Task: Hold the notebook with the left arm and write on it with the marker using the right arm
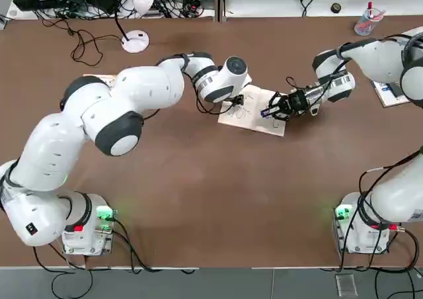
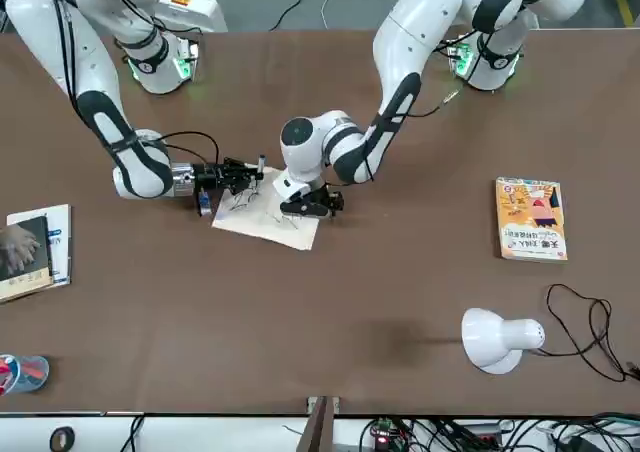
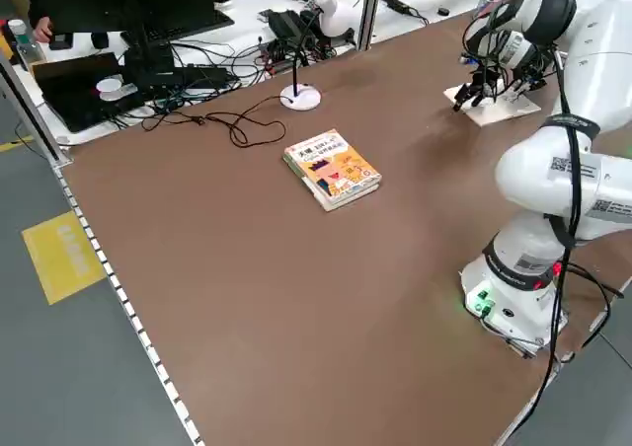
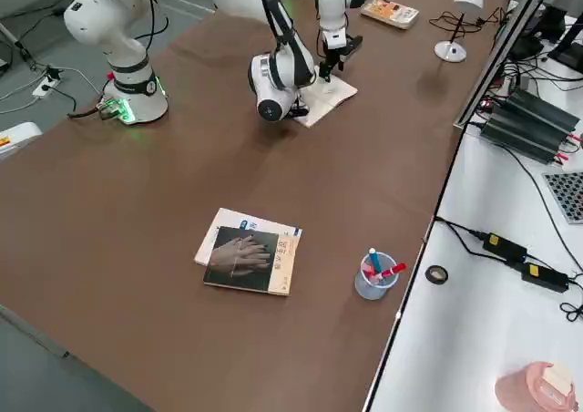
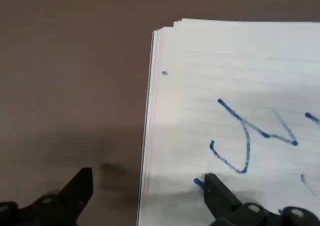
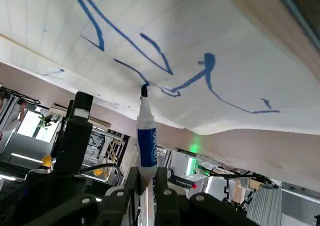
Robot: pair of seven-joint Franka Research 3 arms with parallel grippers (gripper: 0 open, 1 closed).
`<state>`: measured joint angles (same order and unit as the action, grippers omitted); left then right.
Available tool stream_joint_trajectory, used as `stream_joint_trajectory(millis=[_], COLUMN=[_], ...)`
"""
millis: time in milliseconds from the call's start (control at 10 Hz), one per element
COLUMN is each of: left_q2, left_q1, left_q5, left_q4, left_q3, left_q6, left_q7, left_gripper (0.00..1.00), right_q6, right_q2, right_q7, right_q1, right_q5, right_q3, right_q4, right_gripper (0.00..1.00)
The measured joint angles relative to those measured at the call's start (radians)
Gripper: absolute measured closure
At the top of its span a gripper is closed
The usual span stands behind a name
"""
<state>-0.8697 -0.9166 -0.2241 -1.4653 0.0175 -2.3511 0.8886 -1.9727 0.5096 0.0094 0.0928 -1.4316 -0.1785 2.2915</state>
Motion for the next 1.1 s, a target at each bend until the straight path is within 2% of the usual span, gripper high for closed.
stream_joint_trajectory(millis=[1100], left_q2=[0.0], left_q1=[0.0], left_q5=[0.0], left_q4=[0.0], left_q3=[0.0], left_q6=[0.0], left_q7=[0.0], left_gripper=[0.0], right_q6=[0.0], right_q2=[0.011], right_q7=[-0.021], right_q1=[-0.001], right_q5=[-0.005], right_q3=[0.005], right_q4=[-0.014], right_gripper=[0.83])
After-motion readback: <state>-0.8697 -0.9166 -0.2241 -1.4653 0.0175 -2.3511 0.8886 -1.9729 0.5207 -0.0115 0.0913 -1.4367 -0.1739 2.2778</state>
